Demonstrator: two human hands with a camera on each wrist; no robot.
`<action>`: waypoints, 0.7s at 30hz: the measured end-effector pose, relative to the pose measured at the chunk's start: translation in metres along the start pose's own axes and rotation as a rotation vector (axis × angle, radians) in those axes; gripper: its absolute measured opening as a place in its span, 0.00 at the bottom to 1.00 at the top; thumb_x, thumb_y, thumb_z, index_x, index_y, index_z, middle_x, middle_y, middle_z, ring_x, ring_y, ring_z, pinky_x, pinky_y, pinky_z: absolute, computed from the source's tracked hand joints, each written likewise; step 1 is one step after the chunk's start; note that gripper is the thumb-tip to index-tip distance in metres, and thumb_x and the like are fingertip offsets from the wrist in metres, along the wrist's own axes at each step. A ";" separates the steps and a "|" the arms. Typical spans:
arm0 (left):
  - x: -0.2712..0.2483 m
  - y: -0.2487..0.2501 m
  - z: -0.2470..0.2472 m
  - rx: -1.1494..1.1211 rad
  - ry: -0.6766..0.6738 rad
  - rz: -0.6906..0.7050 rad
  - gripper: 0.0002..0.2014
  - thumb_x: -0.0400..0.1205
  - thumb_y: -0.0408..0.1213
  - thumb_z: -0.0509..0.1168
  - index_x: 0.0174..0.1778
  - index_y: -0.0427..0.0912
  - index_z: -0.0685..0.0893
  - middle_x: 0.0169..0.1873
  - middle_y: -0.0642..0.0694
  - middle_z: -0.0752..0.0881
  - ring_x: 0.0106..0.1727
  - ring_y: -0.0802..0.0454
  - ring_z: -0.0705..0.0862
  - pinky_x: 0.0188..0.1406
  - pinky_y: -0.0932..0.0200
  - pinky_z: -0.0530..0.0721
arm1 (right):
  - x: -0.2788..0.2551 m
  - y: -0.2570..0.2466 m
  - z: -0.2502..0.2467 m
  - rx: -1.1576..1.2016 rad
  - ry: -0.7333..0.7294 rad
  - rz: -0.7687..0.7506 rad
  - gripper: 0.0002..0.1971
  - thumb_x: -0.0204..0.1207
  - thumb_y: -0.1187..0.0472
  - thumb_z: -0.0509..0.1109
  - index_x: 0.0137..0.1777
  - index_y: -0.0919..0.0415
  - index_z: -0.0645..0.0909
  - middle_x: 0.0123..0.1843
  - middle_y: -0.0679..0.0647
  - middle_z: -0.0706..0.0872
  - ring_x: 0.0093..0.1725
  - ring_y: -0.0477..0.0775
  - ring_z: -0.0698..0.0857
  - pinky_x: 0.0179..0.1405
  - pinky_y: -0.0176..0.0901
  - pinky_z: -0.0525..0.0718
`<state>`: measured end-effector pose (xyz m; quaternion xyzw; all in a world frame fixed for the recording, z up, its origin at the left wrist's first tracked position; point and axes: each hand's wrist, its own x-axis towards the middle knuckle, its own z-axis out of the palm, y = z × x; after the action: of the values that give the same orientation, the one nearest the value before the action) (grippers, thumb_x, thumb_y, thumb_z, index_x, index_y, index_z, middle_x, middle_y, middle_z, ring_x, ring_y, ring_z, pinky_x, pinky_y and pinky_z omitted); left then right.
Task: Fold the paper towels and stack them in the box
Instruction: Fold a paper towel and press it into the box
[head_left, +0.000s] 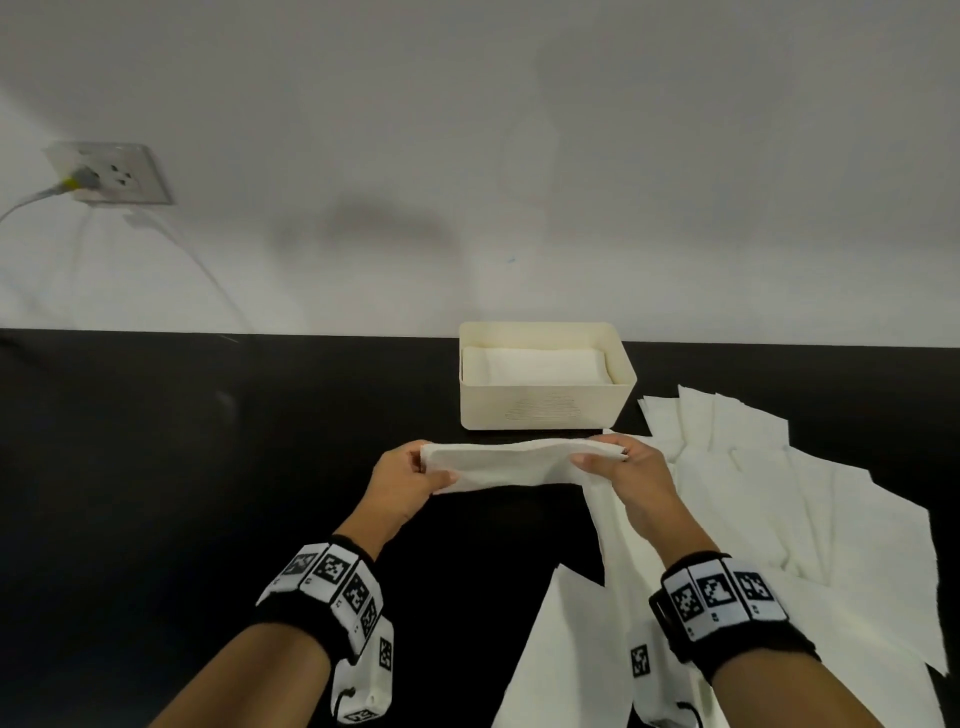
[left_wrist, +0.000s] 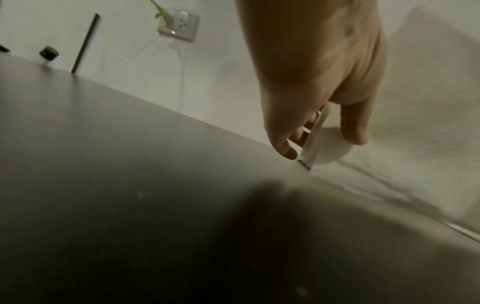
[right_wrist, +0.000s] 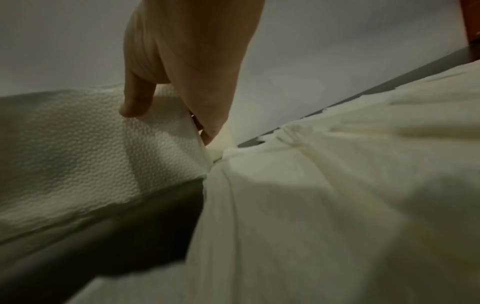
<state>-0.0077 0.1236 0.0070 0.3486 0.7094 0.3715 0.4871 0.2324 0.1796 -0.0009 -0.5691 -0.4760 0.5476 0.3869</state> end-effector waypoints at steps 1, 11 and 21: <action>0.001 -0.001 0.003 0.011 0.014 -0.005 0.18 0.77 0.27 0.69 0.62 0.43 0.79 0.60 0.44 0.83 0.56 0.53 0.80 0.61 0.54 0.78 | -0.001 0.002 0.003 -0.003 -0.006 0.005 0.09 0.67 0.69 0.78 0.41 0.55 0.84 0.43 0.51 0.86 0.46 0.50 0.83 0.44 0.36 0.79; 0.002 -0.007 0.023 -0.155 0.004 -0.023 0.30 0.71 0.25 0.75 0.64 0.50 0.73 0.57 0.51 0.75 0.68 0.49 0.73 0.68 0.50 0.73 | 0.004 0.010 0.009 0.001 -0.084 0.062 0.19 0.64 0.75 0.78 0.49 0.53 0.83 0.49 0.55 0.85 0.53 0.56 0.82 0.56 0.46 0.82; 0.005 0.015 0.027 -0.221 0.075 0.117 0.18 0.75 0.28 0.72 0.59 0.43 0.80 0.49 0.49 0.82 0.51 0.56 0.80 0.54 0.61 0.78 | 0.019 -0.014 0.005 0.032 0.043 -0.011 0.12 0.68 0.71 0.77 0.41 0.52 0.83 0.46 0.53 0.86 0.53 0.58 0.83 0.57 0.48 0.80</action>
<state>0.0181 0.1397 0.0112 0.3198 0.6602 0.4879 0.4731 0.2251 0.2010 0.0073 -0.5719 -0.4618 0.5407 0.4091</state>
